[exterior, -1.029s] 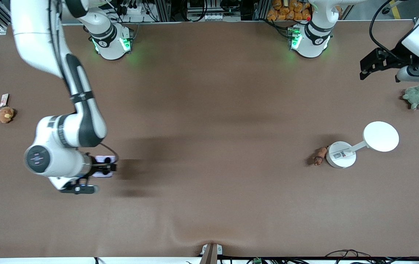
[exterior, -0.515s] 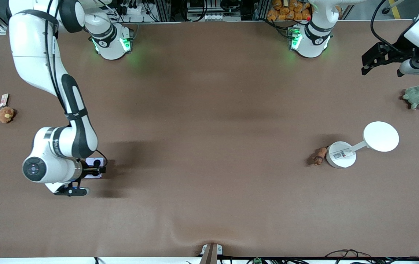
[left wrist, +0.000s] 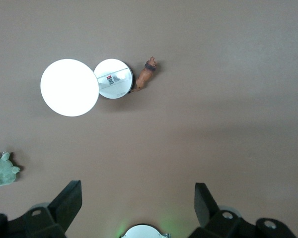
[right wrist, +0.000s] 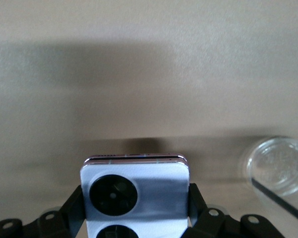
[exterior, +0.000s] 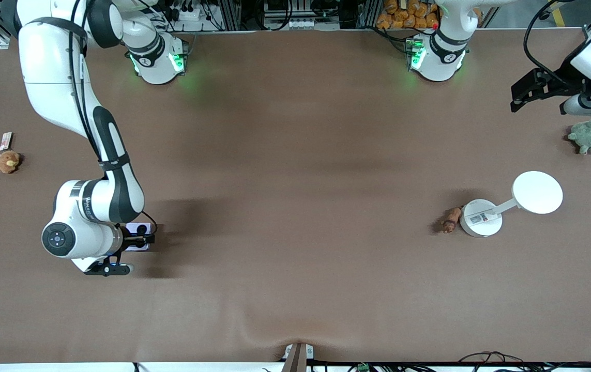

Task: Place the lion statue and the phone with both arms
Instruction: 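Carry the phone with the right gripper toward the glass beaker, then set the phone down beside the beaker and withdraw the right gripper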

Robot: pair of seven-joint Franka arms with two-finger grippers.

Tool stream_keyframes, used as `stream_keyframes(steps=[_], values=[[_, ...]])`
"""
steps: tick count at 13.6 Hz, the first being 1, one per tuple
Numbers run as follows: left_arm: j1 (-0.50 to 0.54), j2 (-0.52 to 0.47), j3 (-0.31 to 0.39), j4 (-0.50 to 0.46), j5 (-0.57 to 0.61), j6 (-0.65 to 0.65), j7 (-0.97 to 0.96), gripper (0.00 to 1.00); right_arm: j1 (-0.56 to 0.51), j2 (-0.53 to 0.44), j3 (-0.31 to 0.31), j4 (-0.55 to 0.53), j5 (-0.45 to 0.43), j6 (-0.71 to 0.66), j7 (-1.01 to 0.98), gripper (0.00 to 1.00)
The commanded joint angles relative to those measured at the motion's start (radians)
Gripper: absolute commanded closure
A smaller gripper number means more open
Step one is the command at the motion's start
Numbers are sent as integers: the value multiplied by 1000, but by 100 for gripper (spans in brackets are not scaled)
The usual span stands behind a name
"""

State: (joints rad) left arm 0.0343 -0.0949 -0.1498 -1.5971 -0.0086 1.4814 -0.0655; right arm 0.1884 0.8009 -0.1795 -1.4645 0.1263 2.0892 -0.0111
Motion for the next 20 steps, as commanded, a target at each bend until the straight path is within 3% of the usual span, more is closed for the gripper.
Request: stream_keyframes(steps=[1, 2, 4, 8, 13, 18, 20], values=[[7, 10, -2, 26, -1, -17, -8, 0, -15, 17, 6, 7, -16, 32, 8, 64], [7, 12, -2, 26, -1, -16, -10, 0, -15, 23, 6, 7, -17, 37, 5, 56], [12, 14, -2, 26, -2, -16, -10, 0, -17, 30, 6, 7, -17, 70, 2, 0], [12, 14, -2, 28, -7, -15, -10, 0, -10, 6, 6, 18, -16, 58, 3, 0], [12, 14, -2, 28, -7, -13, -10, 0, -10, -115, 8, 71, -11, -47, 2, 0], [12, 7, -2, 26, -8, -13, -10, 0, -33, -392, 3, 59, -17, -320, -9, 0], [12, 3, -2, 26, -8, -15, -11, 0, -59, -518, -2, 6, -33, -394, -21, 0]])
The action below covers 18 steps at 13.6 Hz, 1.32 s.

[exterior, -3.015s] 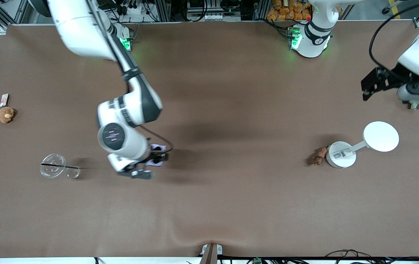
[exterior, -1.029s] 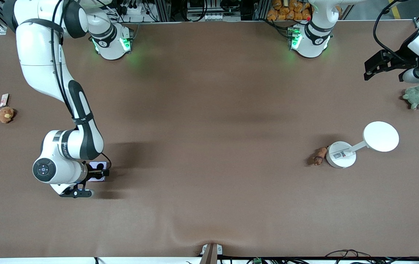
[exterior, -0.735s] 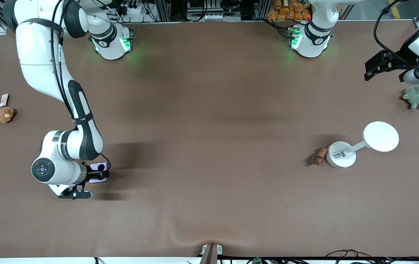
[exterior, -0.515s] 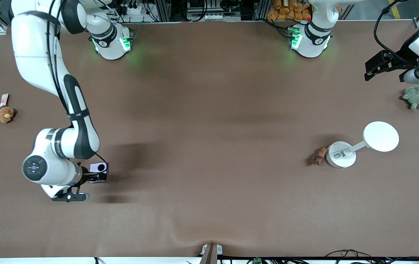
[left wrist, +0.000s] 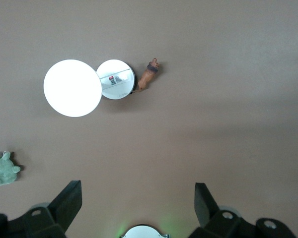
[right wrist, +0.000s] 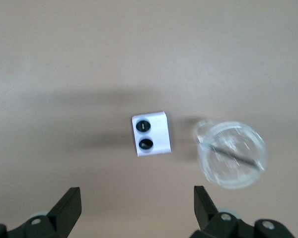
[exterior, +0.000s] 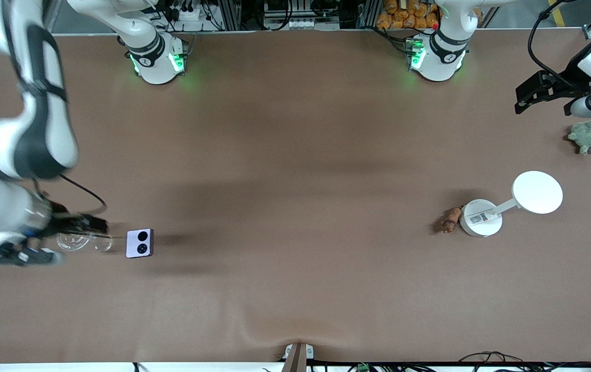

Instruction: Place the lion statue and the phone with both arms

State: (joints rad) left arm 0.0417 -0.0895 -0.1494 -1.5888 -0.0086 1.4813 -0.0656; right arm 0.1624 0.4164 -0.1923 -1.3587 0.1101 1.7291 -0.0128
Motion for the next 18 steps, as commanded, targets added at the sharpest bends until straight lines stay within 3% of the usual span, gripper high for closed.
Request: stream_keyframes(steps=[1, 3, 6, 18], values=[[4, -6, -3, 16, -8, -15, -11, 0, -56, -210, 19, -158, -20, -39, -32, 0], [4, -7, -3, 15, -8, -18, -13, 0, -86, -333, 42, -255, -29, -42, -42, 0], [4, -21, -3, 7, -11, -29, -28, 0, -144, -459, 125, -350, -93, -46, -32, 0], [20, -19, -3, 18, -10, -36, -28, 0, -139, -469, 142, -283, -95, -166, -18, 0]])
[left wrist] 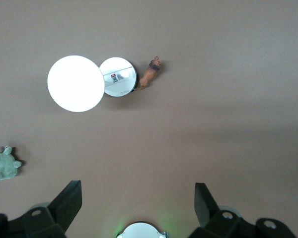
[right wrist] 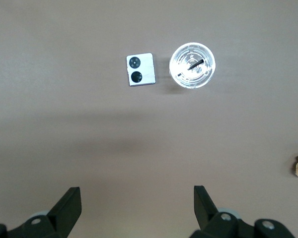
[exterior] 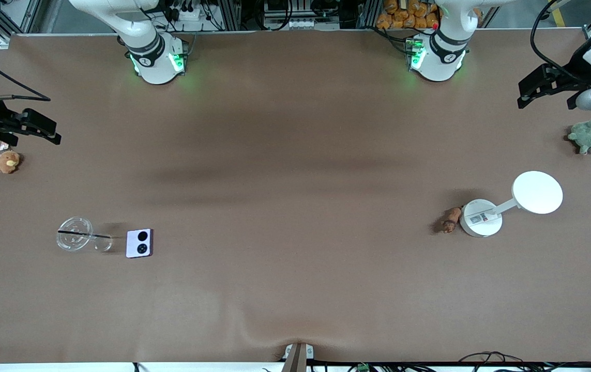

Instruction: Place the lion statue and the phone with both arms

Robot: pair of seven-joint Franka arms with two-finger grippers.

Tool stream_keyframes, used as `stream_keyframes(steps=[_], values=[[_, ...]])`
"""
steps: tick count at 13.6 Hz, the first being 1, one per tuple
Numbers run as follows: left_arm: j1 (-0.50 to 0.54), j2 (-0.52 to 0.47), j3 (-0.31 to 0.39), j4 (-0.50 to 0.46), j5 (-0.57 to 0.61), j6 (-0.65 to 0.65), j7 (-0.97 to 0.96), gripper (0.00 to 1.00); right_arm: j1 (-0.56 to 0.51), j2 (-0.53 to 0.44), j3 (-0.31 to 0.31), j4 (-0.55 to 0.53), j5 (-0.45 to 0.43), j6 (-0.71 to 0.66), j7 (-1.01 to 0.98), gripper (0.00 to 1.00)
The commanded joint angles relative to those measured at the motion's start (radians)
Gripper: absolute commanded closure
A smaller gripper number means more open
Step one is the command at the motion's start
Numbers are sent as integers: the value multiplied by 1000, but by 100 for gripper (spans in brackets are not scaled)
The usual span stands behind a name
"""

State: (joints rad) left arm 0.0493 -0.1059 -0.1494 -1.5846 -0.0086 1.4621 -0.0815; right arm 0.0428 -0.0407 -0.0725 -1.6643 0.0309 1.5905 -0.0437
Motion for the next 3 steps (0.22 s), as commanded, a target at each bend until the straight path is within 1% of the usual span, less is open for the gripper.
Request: stream_keyframes(steps=[1, 3], values=[[14, -3, -2, 14, -10, -17, -11, 0, -18, -11, 22, 32, -17, -32, 13, 0], [14, -3, -1, 14, -8, -17, -12, 0, -20, -10, 22, 34, -17, -32, 12, 0]])
